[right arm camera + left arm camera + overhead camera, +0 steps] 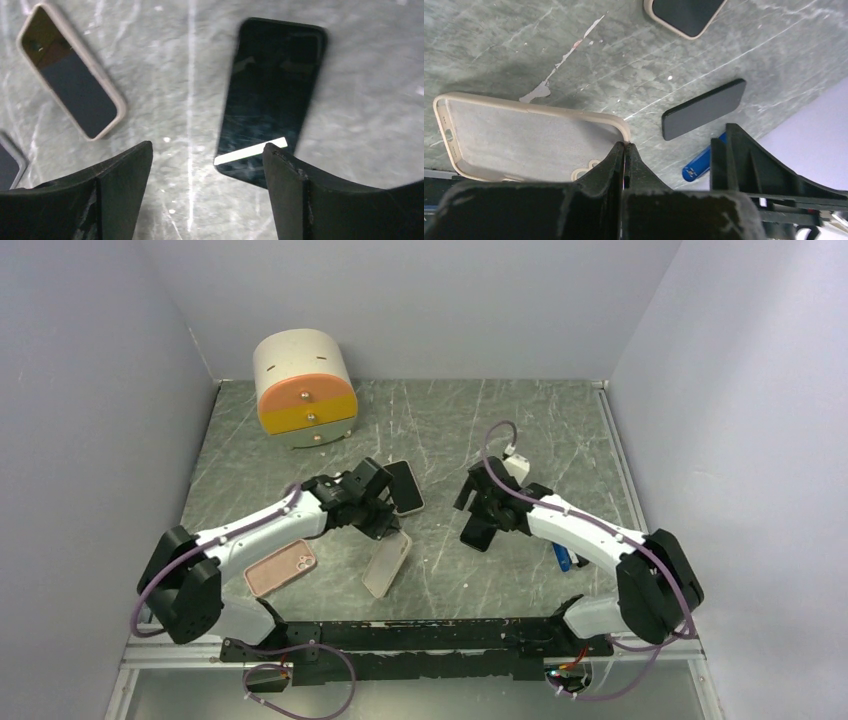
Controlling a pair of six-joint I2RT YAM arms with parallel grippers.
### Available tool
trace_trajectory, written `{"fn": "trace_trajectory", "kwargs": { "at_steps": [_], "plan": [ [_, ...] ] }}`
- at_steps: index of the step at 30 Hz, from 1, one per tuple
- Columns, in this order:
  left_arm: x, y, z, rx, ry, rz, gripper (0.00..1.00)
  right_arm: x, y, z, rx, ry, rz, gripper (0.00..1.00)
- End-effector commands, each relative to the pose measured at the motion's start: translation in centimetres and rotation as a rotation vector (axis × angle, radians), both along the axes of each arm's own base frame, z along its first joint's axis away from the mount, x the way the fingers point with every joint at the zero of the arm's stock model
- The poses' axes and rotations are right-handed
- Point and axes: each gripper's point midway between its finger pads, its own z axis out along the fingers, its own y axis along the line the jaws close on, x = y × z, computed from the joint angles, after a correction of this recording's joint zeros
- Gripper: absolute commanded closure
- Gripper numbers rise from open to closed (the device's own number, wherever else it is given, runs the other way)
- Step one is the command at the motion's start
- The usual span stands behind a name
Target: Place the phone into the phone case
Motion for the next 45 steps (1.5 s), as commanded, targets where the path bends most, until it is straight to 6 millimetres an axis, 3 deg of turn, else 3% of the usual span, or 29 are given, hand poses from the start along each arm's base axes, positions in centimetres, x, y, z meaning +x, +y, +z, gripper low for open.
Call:
{"fn": "trace_trajectory", "kwargs": {
  "at_steps": [1, 5, 8, 13, 16, 20, 28, 33, 45],
  "plan": [
    [0.8, -2.0, 0.3, -0.003, -0.041, 0.011, 0.98, -2.0, -4.9, 0.0, -0.084, 0.082, -0.152, 0.13],
    [0.7, -2.9, -1.3, 0.010, -0.015, -0.006, 0.98, -1.8, -6.4, -0.4, -0.092, 0.103, -0.194, 0.04],
    [0.8, -3.5, -1.8, -0.010, -0.019, -0.020, 0.98, -1.3, -6.9, -0.7, -0.111, 0.132, -0.203, 0.04],
    [1.6, -4.4, -1.3, -0.019, -0.062, -0.066, 0.74, -0.5, -6.5, -1.4, -0.139, 0.181, -0.192, 0.04],
    [1.9, -4.8, -0.6, -0.030, -0.108, -0.115, 0.53, -0.4, -6.3, -2.1, -0.144, 0.205, -0.185, 0.05],
    [2.0, -4.2, 0.0, 0.036, -0.147, -0.185, 0.37, -0.1, -5.8, -2.8, -0.128, 0.215, -0.176, 0.06],
    [0.1, 3.4, -1.6, 0.276, -0.141, -0.176, 0.41, 0.4, -5.5, -3.6, -0.144, 0.240, -0.161, 0.10],
    [-1.4, 6.1, -3.9, 0.343, -0.075, -0.221, 0.42, 0.4, -5.0, -4.3, -0.139, 0.265, -0.150, 0.09],
    [-2.5, 7.1, -6.3, 0.340, -0.032, -0.375, 0.46, 1.2, -4.4, -5.6, -0.140, 0.300, -0.159, 0.06]
  ]
}}
